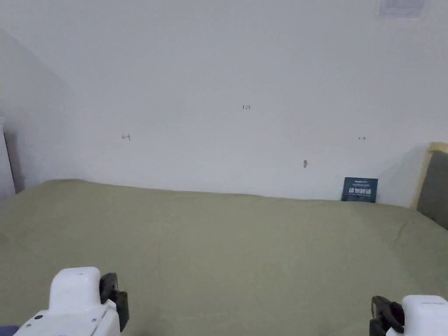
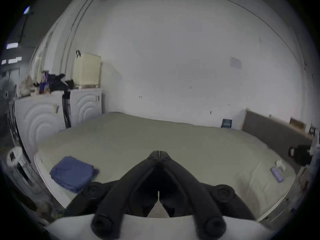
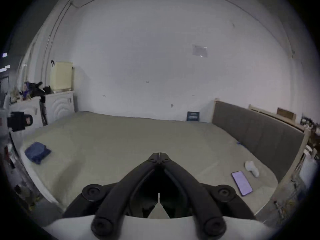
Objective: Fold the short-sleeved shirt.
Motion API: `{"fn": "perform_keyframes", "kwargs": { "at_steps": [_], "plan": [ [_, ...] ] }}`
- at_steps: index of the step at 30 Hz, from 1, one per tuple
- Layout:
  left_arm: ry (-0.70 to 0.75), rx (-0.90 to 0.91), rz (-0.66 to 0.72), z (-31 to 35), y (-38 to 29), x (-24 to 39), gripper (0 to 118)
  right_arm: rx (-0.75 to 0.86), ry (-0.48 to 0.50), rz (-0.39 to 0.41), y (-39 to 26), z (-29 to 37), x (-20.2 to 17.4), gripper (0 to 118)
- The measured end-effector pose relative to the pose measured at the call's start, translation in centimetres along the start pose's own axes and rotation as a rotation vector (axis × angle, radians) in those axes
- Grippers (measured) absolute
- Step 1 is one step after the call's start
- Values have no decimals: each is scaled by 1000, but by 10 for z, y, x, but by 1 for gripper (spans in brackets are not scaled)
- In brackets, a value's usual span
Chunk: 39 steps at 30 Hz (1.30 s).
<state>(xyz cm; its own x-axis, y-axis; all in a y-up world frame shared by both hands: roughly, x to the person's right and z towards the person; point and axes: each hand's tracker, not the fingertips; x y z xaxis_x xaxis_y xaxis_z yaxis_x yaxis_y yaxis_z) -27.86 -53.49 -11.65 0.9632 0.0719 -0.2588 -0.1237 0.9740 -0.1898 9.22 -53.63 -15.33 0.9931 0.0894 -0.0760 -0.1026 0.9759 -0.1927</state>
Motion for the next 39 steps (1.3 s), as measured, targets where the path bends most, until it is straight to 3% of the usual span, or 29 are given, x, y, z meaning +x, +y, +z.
{"fn": "perform_keyframes", "kwargs": {
  "at_steps": [2, 6, 11, 12, 13, 14, 15, 16, 26, 33, 39],
  "plan": [
    [-30, -42, -68, -1, -4, 10, 0, -32, 17, -13, -7, -3, 4, 0],
    [-71, -15, -21, 4, 2, 9, 0, -39, 18, -38, -10, -3, 8, 0],
    [-108, -13, -52, 2, 21, 2, 4, 5, -25, -10, 8, 2, 12, 3],
    [-128, -15, -45, 2, 24, 0, 18, 17, -32, -4, 12, 4, 15, 22],
    [-124, -6, -38, 1, 26, -1, 61, 18, -30, -2, 15, 3, 18, 76],
    [-118, 2, -34, 2, 24, -5, 96, 6, -32, 0, 16, -1, 21, 116],
    [-112, 35, -23, 3, 23, -6, 114, 69, -55, -4, 24, 7, 20, 115],
    [-111, 80, -29, 7, 22, -7, 115, 76, -40, -12, 24, 4, 19, 117],
    [-121, 60, -44, 10, 15, -2, 115, 30, -6, -21, 3, 3, 17, 117],
    [-149, 71, -23, 6, 35, 1, 115, 117, 106, -157, 31, 1, 27, 117],
    [-151, 70, -40, -6, 67, 8, 115, 160, 32, -118, 69, -12, 24, 117]
  ]
}}
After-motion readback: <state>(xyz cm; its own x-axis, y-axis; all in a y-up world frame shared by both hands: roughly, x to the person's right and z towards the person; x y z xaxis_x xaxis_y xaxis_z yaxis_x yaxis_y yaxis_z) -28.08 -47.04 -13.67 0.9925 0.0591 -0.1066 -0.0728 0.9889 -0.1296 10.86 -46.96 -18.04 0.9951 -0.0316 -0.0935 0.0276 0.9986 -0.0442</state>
